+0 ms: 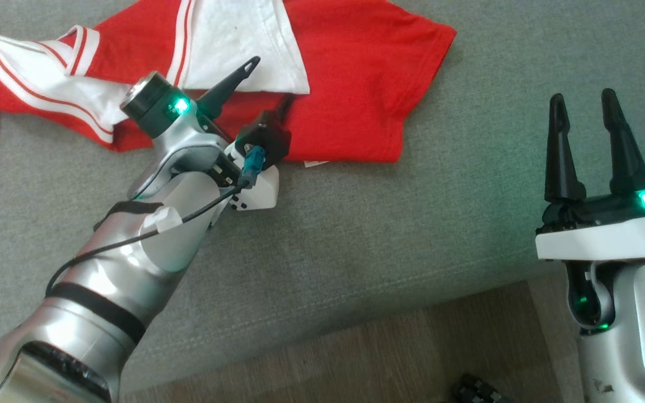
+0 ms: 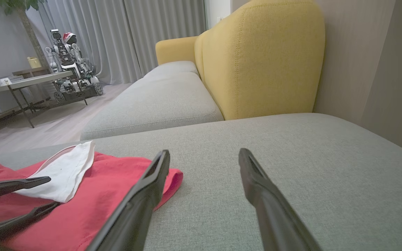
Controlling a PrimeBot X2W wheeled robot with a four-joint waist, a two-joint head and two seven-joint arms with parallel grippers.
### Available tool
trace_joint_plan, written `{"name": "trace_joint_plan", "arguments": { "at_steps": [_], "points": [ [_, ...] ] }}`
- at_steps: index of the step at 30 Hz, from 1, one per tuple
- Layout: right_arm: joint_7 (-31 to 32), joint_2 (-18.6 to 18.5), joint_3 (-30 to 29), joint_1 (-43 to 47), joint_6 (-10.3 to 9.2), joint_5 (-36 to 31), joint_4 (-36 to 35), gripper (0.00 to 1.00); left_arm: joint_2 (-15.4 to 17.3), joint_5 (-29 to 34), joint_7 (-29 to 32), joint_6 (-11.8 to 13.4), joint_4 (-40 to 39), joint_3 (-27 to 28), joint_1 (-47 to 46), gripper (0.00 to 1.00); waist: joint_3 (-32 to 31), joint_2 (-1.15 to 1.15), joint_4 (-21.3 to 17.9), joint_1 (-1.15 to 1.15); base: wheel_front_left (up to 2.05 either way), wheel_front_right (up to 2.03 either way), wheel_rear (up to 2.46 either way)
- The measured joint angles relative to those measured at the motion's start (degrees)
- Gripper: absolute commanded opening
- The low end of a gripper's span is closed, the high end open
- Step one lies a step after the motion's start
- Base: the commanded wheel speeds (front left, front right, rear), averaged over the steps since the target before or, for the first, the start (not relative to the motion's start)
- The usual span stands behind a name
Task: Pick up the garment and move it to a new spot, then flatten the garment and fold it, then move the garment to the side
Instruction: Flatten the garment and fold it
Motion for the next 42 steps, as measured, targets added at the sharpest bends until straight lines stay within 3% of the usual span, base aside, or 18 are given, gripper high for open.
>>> {"name": "trace_joint_plan", "arguments": {
  "at_steps": [7, 8, 10, 11, 16, 20, 23, 26, 27, 28, 32, 42],
  "points": [
    [0.00, 0.00, 0.08, -0.15, 0.00, 0.00, 0.01, 1.00, -0.18, -0.01, -0.03, 0.23, -0.94, -1.67, -1.47, 1.00, 0.94, 0.00, -0.10, 0.00, 0.00, 0.00, 0.00],
    [0.00, 0.00, 0.10, -0.15, 0.00, 0.00, 0.01, 1.00, -0.18, -0.01, -0.03, 0.22, -1.46, -1.89, -1.74, 0.95, 1.00, 0.00, -0.07, 0.00, 0.00, 0.00, 0.00],
    [0.00, 0.00, 0.24, -0.18, 0.00, 0.00, 0.01, 1.00, -0.19, -0.03, -0.04, 0.22, -2.13, -2.15, -2.07, 0.39, 1.06, 0.00, 0.00, 0.00, 0.00, 0.00, 0.00],
    [0.00, 0.00, 0.27, -0.19, 0.00, 0.00, 0.01, 1.00, -0.16, -0.03, -0.04, 0.23, -2.30, -2.36, -2.10, 0.00, 1.07, 0.00, 0.04, 0.00, 0.00, 0.00, 0.00],
    [0.00, -0.01, 0.53, -0.46, 0.00, -0.01, 0.02, 1.00, -0.03, -0.76, -0.04, 0.26, -4.33, -3.26, -2.08, 0.00, 0.90, 0.00, 0.53, 0.00, 0.00, 0.00, 0.00],
    [0.00, -0.03, 1.93, -1.07, 0.00, 0.40, 1.13, 1.00, 0.88, -2.65, -0.05, 1.81, -11.71, -2.94, -1.92, 0.00, 0.40, 0.00, 1.78, 0.00, 0.00, 0.00, 0.00],
    [0.00, -0.04, 4.41, -2.57, 0.00, 3.13, 4.50, 1.00, 3.44, -4.76, -0.05, 3.26, -18.92, -1.23, -0.58, 0.00, -0.16, 0.00, 3.20, 0.00, 0.00, 0.00, 0.00],
    [0.00, -0.11, 5.48, -4.74, 0.00, 5.45, 9.33, 1.00, 8.50, -6.51, -0.05, 5.23, -25.21, 1.37, 3.14, 0.00, -0.85, 0.00, 4.98, 0.00, 0.00, 0.00, 0.00],
    [0.01, -0.15, 6.11, -6.41, 0.00, 6.98, 13.72, 1.00, 12.30, -7.55, -0.05, 6.77, -28.63, 3.42, 6.48, 0.00, -1.28, 0.00, 6.27, 0.00, 0.00, 0.00, 0.00],
    [0.00, -0.15, 6.27, -7.32, 0.00, 7.77, 16.10, 1.00, 14.11, -8.14, -0.05, 7.60, -30.36, 4.63, 8.23, 0.00, -1.47, 0.00, 6.91, 0.00, 0.00, 0.00, 0.00],
    [0.01, -0.22, 5.73, -11.76, 0.00, 10.59, 25.07, 1.00, 19.35, -10.65, -0.05, 9.79, -35.93, 8.42, 13.67, 0.00, -1.87, 0.00, 9.22, 0.00, 0.00, 0.00, 0.00],
    [0.01, -0.59, 0.10, -24.14, 0.00, 12.91, 43.67, 1.00, 21.11, -12.54, -0.05, 11.60, -39.56, 10.49, 19.06, 0.00, -1.45, 0.00, 13.13, 0.00, 0.00, 0.00, 0.00]
  ]
}}
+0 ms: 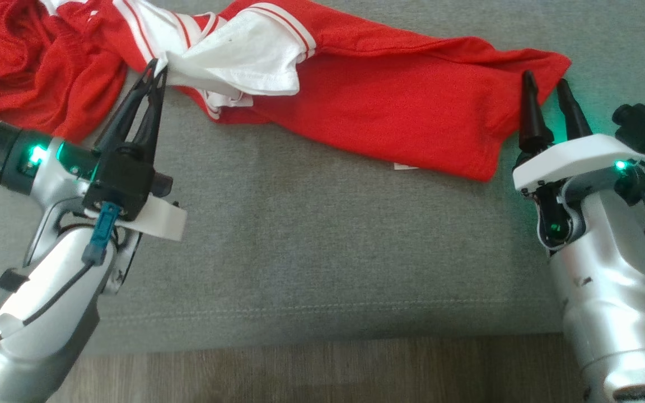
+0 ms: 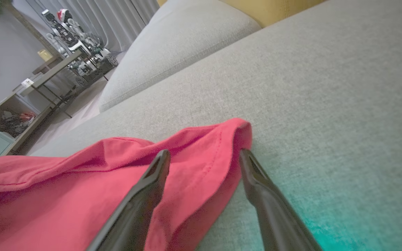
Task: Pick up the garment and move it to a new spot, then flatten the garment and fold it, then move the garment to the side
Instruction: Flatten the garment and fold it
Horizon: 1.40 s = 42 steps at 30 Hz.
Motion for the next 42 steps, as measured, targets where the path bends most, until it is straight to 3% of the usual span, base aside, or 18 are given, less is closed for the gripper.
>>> {"name": "trace_joint_plan", "arguments": {
  "at_steps": [12, 13, 15, 16, 18, 23, 28, 34, 38, 42],
  "points": [
    [0.00, -0.19, -3.66, -5.60, 0.00, -0.90, 7.17, 1.00, 0.01, 0.00, 0.00, 0.42, 0.09, 1.07, 0.42, 0.00, -0.23, 0.00, 1.42, 0.00, 0.00, 0.00, 0.00],
    [0.00, -0.19, -3.74, -5.60, 0.00, -1.00, 7.45, 0.95, 0.01, 0.00, 0.00, 0.42, 0.21, 1.09, 0.44, 0.00, -0.31, 0.00, 1.46, 0.00, 0.00, 0.00, 0.00],
    [0.00, -0.19, -3.88, -5.60, 0.00, -1.05, 7.83, 0.49, 0.01, 0.00, 0.00, 0.42, 0.42, 1.12, 0.47, 0.00, -0.48, 0.00, 1.52, 0.01, 0.00, 0.00, 0.00],
    [0.00, -0.19, -3.92, -5.60, 0.00, -1.05, 7.82, 0.38, 0.01, 0.00, 0.00, 0.42, 0.57, 1.12, 0.47, 0.00, -0.59, 0.00, 1.55, 0.01, 0.00, 0.00, 0.00],
    [0.00, -0.19, -4.25, -5.61, 0.00, -1.29, 7.36, 0.00, 0.01, 0.00, 0.00, 0.42, 0.85, 1.25, 0.53, 0.00, -0.87, 0.00, 1.54, 0.01, 0.00, 0.00, 0.00],
    [0.00, -0.18, -5.67, -5.63, 0.00, -1.01, 3.04, 0.00, 0.37, 0.00, 0.01, 0.25, 0.52, 1.99, 1.14, 0.00, -1.84, 0.00, 1.19, 0.00, 0.00, 0.00, 0.00],
    [0.00, -0.16, -5.23, -6.42, 0.00, -2.79, -1.89, 0.00, 2.78, 0.10, 0.00, -2.47, -3.00, 4.20, -3.27, 0.00, -3.36, 0.00, 0.47, 0.00, 0.00, 0.00, 0.00],
    [0.03, -0.19, -4.55, -14.49, 0.00, -5.89, -4.49, 0.00, 6.55, 1.92, 0.36, -8.76, -3.20, 5.37, -17.65, 0.00, -4.58, 0.00, -1.66, 0.00, 0.00, 0.00, 0.00],
    [2.92, -0.54, -5.21, -24.40, 0.00, -9.85, -4.58, 0.00, 5.97, 2.10, 2.30, -13.68, -0.12, 5.39, -29.75, 0.00, -3.15, 0.00, -2.64, 0.00, 0.00, 0.00, 0.00],
    [6.76, -0.65, -5.44, -35.63, 0.00, -14.51, -3.48, 0.00, 5.05, 3.56, 3.23, -18.20, 7.82, 5.12, -42.33, 0.00, 0.43, 0.00, -2.90, 0.00, 0.00, 0.00, 0.00]
  ]
}}
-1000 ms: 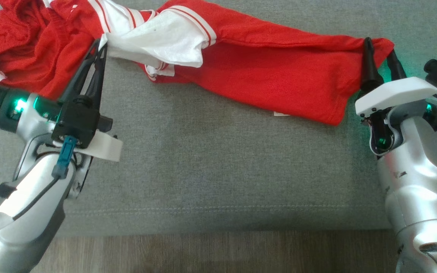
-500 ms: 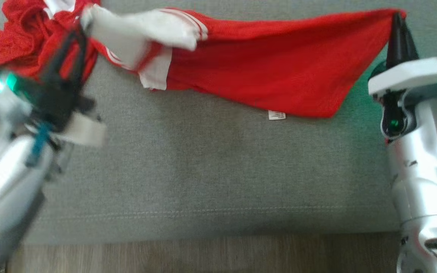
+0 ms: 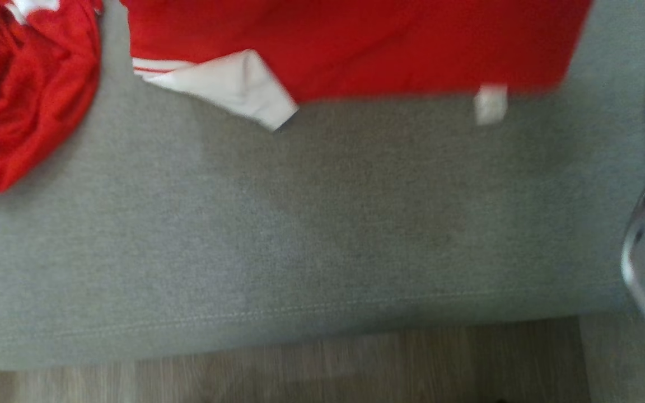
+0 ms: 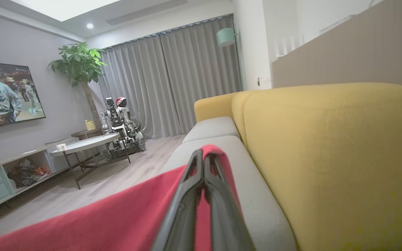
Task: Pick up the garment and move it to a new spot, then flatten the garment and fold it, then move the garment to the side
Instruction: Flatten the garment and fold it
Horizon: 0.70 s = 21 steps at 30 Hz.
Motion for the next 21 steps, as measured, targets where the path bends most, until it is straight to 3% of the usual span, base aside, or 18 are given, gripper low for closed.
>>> {"name": "trace_joint_plan", "arguments": {
  "at_steps": [4, 8, 13, 17, 21],
  "points": [
    [1.22, -0.02, -1.40, -11.33, 0.00, -4.75, 2.54, 0.00, -1.85, 3.39, -2.32, -1.12, 7.93, -0.10, -13.49, 0.00, 4.90, 0.00, -0.15, 0.01, 0.00, 0.00, 0.00],
    [-1.26, -0.05, -2.42, -18.96, 0.00, -8.62, 4.87, 0.00, -3.32, 7.78, -3.26, 0.78, 11.27, -0.75, -22.10, 0.00, 8.74, 0.00, -0.30, 0.02, 0.00, 0.00, 0.00],
    [-5.53, -0.05, -4.11, -27.72, 0.00, -14.32, 6.33, 0.00, -2.90, 13.29, -3.31, 7.06, 5.79, -3.02, -30.19, 0.00, 14.03, 0.00, -0.71, 0.02, 0.00, 0.00, 0.00],
    [-6.71, -0.08, -5.88, -31.58, 0.00, -20.07, 4.58, 0.00, 0.36, 15.02, -3.33, 12.24, -1.37, -4.98, -35.09, 0.00, 17.20, 0.00, -0.62, 0.00, 0.00, 0.00, 0.00],
    [-6.78, -0.09, -7.44, -31.77, 0.01, -23.47, 3.54, 0.00, 4.87, 11.82, -3.45, 14.73, -8.61, -7.67, -35.38, 0.00, 19.78, 0.00, 0.35, 0.00, 0.00, 0.00, 0.00]
  ]
}}
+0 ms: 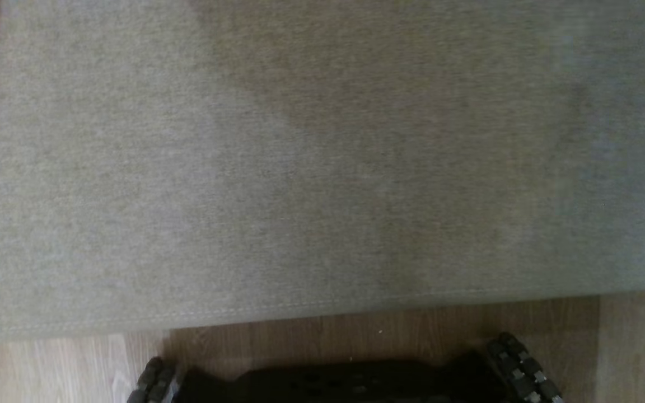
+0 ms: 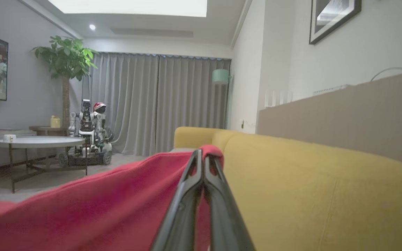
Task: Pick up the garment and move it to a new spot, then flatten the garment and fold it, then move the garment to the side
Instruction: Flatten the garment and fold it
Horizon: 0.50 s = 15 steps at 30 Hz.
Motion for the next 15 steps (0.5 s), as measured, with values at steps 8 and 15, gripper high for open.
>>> {"name": "trace_joint_plan", "arguments": {
  "at_steps": [8, 15],
  "points": [
    [0.00, -0.03, -1.93, 12.43, 0.00, 1.11, 1.86, 0.00, 3.37, -12.35, -0.02, 3.08, -4.66, -6.38, 23.36, 0.00, -0.62, 0.00, 2.37, 0.01, 0.00, 0.00, 0.00],
    [0.66, -0.19, -4.10, 31.10, 0.00, 8.46, 0.87, 0.00, 2.11, -27.78, -0.01, 2.70, -8.36, 0.12, 49.71, 0.00, -7.21, 0.00, 2.70, -0.01, 0.00, 0.00, 0.00]
  ]
}}
